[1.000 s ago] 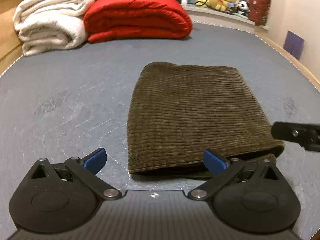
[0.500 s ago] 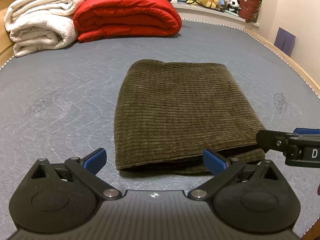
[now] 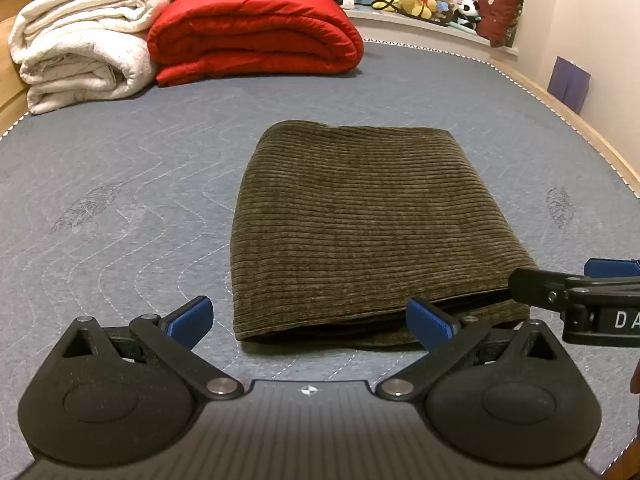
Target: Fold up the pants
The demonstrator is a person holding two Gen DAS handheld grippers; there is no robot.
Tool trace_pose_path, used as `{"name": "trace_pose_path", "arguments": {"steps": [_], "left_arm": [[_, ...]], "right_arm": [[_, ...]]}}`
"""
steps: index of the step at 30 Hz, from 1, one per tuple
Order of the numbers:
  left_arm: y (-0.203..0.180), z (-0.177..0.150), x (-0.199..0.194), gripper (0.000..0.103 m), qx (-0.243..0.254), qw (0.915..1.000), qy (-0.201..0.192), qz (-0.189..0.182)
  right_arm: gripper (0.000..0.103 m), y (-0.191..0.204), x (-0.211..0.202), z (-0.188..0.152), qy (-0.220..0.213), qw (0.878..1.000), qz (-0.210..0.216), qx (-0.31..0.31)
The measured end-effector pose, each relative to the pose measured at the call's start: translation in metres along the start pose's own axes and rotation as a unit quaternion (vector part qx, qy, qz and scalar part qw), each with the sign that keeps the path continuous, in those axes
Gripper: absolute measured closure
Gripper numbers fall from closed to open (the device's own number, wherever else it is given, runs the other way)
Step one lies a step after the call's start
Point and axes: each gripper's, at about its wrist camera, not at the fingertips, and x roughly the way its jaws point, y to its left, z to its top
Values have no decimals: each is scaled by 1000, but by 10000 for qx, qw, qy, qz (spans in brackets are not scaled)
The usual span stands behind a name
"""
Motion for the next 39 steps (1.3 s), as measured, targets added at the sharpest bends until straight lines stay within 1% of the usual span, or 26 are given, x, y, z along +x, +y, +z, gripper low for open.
{"name": "trace_pose_path", "arguments": {"steps": [39], "left_arm": [[-1,-1,2,0,63,10000,22,-61]], "right_arm": [[1,4,1,-1,6,10000,-33,6]]}}
